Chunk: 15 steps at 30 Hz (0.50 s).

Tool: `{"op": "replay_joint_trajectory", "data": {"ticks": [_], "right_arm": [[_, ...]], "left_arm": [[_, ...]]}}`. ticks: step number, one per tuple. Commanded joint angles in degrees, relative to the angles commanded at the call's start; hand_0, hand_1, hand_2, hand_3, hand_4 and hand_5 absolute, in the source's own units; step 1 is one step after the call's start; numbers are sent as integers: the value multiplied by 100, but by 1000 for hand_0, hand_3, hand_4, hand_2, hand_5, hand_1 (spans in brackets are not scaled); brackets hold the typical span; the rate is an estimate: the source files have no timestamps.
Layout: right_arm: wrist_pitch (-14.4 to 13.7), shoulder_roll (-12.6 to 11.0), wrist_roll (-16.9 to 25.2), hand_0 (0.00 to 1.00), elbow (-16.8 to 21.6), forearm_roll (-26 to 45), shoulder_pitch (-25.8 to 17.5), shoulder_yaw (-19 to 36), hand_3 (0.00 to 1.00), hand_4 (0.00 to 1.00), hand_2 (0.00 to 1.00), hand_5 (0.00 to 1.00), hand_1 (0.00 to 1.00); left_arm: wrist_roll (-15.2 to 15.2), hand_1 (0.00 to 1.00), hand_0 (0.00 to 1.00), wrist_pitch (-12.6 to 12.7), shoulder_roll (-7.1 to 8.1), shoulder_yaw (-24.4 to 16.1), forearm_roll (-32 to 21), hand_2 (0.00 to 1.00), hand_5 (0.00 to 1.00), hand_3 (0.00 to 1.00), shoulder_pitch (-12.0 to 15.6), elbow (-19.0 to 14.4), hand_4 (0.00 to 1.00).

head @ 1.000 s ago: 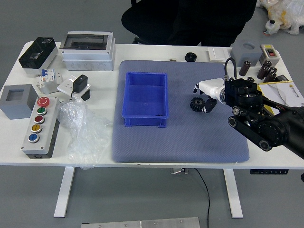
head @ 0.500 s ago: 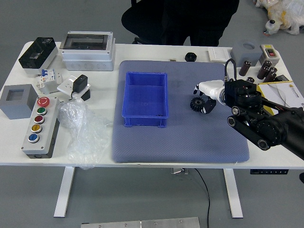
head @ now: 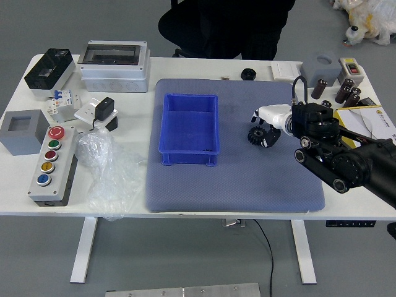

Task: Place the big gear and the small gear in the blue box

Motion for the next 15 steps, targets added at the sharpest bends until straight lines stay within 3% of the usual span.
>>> {"op": "replay_joint_trajectory", "data": {"ticks": [15], "right_arm": [[-52,96,36,541,-206,122,46,-57,796,785,754,64,555]], "left_arm": [[0,830,860,2,-19,2,-3,826,374,774,-22,-1,599]]}}
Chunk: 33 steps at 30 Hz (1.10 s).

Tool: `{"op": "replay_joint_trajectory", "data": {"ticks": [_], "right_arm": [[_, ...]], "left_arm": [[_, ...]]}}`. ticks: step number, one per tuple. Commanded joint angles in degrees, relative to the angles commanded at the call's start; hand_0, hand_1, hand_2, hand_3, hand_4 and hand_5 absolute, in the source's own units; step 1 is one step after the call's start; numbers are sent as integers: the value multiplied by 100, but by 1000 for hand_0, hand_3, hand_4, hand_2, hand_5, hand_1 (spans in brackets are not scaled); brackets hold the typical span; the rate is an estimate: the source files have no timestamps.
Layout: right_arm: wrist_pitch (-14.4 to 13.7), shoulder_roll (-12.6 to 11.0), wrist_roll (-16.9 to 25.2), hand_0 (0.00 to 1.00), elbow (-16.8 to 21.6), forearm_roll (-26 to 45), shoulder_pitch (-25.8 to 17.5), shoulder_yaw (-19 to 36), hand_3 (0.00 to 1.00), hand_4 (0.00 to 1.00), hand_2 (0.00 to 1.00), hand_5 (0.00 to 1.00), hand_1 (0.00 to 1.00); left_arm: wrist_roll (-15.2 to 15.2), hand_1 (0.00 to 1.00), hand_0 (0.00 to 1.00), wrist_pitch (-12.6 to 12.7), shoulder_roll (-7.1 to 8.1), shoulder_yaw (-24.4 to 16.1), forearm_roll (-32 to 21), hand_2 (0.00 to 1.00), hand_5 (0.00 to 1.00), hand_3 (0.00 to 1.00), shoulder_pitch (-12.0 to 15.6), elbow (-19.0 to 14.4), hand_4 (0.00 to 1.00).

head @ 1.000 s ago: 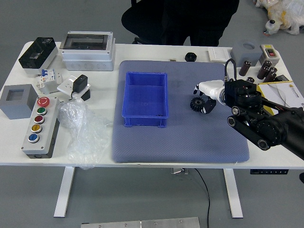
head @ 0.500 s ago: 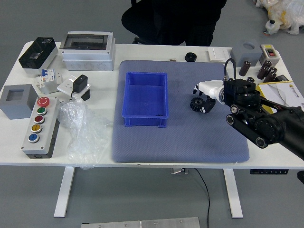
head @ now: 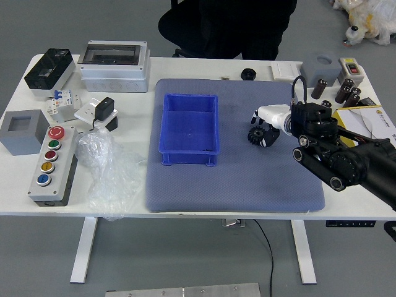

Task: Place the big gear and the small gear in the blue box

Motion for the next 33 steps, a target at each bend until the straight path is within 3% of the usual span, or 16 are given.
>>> {"op": "replay_joint_trajectory", "data": {"ticks": [33], "right_arm": [[-117,125,16,534,-215,79,-36,-31,763,773,733,67,540]], "left_arm": [[1,830,860,9,-37,10,5,826,375,773,-63,-2,599]]}}
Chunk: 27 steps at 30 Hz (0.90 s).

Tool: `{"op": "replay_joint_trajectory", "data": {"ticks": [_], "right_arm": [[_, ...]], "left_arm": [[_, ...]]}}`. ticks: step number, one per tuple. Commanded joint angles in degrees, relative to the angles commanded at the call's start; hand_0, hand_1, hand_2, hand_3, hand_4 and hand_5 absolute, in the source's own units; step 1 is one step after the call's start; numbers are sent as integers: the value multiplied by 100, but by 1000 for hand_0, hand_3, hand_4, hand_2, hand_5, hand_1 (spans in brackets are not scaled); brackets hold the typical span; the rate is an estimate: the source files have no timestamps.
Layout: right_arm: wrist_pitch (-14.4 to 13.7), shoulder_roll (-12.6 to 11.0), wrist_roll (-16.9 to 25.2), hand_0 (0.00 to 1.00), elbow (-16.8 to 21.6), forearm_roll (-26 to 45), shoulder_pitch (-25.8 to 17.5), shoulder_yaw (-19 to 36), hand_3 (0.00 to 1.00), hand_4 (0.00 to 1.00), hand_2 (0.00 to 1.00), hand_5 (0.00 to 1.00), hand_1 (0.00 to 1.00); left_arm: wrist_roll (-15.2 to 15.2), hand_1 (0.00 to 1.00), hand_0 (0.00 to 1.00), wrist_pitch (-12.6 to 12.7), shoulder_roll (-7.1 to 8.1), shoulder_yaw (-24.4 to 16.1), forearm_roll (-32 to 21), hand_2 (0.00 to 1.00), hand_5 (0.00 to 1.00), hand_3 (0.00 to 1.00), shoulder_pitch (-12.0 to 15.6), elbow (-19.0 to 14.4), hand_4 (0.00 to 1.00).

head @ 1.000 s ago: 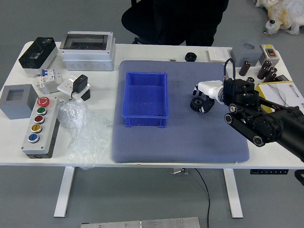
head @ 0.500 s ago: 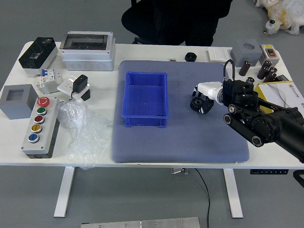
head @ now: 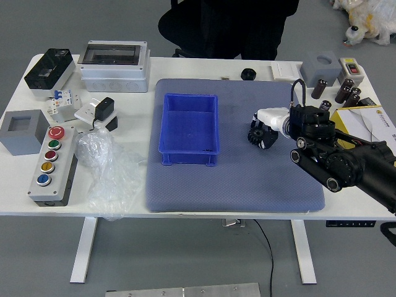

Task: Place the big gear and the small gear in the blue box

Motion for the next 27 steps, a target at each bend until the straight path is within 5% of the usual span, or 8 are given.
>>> {"op": "replay_joint_trajectory", "data": {"ticks": [19,20,27], "right_arm": [[-242,57,-7,460,-59,-58,-53,-27,659,744,669,59,479],[-276,58,-6,445,-60,-73,-58,-24,624,709,572,65,415],[-438,60,-9,456,-64,-159,-79,-10,593,668,504,61,378]], "left_arm": [[1,829,860,-1,-7,2,8,826,374,772,-11,-1,599],[1,829,860,-1,-8,3,8,826,374,772,-11,-1,599],[2,829,860,-2,-10,15,6,826,374,772,-5,0,599]]}}
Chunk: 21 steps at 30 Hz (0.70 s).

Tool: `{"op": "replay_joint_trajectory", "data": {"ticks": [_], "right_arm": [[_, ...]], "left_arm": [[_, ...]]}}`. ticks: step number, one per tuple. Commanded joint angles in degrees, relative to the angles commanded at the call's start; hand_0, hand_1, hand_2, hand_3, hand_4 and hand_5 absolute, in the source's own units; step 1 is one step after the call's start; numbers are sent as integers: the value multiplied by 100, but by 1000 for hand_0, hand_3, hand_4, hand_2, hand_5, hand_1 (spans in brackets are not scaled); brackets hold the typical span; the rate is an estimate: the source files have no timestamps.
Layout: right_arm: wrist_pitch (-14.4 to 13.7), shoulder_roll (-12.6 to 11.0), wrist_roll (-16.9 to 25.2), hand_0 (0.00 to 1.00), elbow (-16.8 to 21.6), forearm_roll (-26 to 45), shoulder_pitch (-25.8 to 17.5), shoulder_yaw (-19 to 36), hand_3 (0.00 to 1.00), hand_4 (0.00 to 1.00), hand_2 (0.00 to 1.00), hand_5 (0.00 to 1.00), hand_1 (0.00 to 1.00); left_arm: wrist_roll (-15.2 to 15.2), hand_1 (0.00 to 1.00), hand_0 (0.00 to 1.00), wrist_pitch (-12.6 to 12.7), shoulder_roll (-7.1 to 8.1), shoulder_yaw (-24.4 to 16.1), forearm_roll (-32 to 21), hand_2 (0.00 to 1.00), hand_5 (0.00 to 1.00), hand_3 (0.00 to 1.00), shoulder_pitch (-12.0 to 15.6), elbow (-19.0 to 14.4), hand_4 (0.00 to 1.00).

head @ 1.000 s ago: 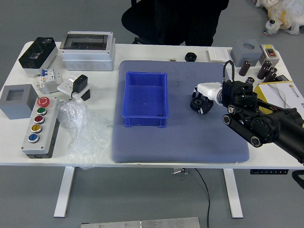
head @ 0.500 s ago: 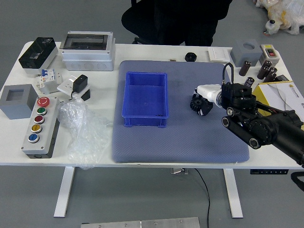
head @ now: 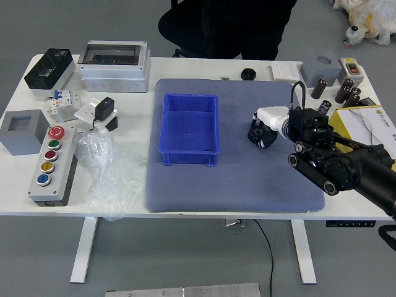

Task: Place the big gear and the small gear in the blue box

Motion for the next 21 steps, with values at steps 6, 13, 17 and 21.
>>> {"op": "replay_joint_trajectory", "data": {"ticks": [6,13,17,21], "right_arm": [[-29,-22,-4,472,17,-20,-14,26,589,642,488,58,371],[-22,-95,-15,488,88,-37,-10,61,586,619,475,55,368],[-1,-173,-33,488,167,-70,6,92,583,621,468,60,368],[51,-285,-61,488,281,-115,36,108,583,621,468,60,368]], "left_arm": [[0,829,860,0,4,3,0,826,374,772,12,0,599],[1,829,860,-2,16,-7,9,827,375,772,21,-2,599],[2,829,860,-2,31,-15,13,827,375,772,35,-3,599],[3,829,860,-2,53,-31,18,827,375,772,52,-3,599]]}}
